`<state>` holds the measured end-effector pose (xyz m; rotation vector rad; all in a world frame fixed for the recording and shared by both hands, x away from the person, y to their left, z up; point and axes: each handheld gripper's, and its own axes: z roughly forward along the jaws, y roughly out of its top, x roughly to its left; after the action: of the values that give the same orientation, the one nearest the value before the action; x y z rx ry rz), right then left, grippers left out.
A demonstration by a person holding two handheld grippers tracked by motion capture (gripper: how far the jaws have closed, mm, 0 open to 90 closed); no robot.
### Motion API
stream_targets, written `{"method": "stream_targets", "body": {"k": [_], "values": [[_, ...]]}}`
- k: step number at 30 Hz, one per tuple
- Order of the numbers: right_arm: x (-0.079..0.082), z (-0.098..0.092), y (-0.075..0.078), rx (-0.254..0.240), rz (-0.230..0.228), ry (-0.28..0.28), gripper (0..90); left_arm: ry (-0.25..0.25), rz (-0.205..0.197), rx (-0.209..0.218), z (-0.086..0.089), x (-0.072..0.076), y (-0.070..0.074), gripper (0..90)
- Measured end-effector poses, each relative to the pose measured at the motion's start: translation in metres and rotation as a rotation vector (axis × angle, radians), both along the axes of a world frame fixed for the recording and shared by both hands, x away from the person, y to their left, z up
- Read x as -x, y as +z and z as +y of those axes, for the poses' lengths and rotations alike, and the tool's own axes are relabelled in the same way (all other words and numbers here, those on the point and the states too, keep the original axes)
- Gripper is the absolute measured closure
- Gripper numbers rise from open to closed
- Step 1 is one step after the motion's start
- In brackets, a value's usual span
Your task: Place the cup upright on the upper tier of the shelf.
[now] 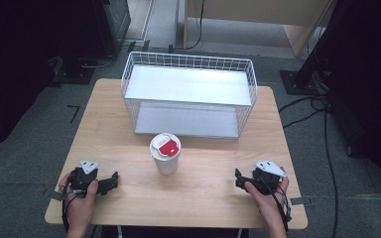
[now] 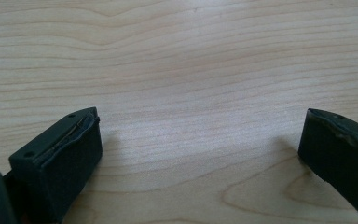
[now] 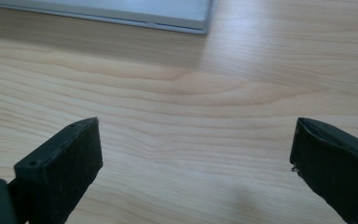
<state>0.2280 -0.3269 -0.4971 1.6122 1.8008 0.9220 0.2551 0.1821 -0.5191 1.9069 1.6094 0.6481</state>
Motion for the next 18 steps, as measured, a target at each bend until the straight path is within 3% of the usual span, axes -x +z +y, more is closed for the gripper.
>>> {"method": "stream_targets", "body": {"k": [18], "values": [[0.000, 0.055, 0.020, -0.035, -0.056, 0.130, 2.3, 0.001, 0.000, 0.001, 0.000, 0.000, 0.000, 0.0]]}}
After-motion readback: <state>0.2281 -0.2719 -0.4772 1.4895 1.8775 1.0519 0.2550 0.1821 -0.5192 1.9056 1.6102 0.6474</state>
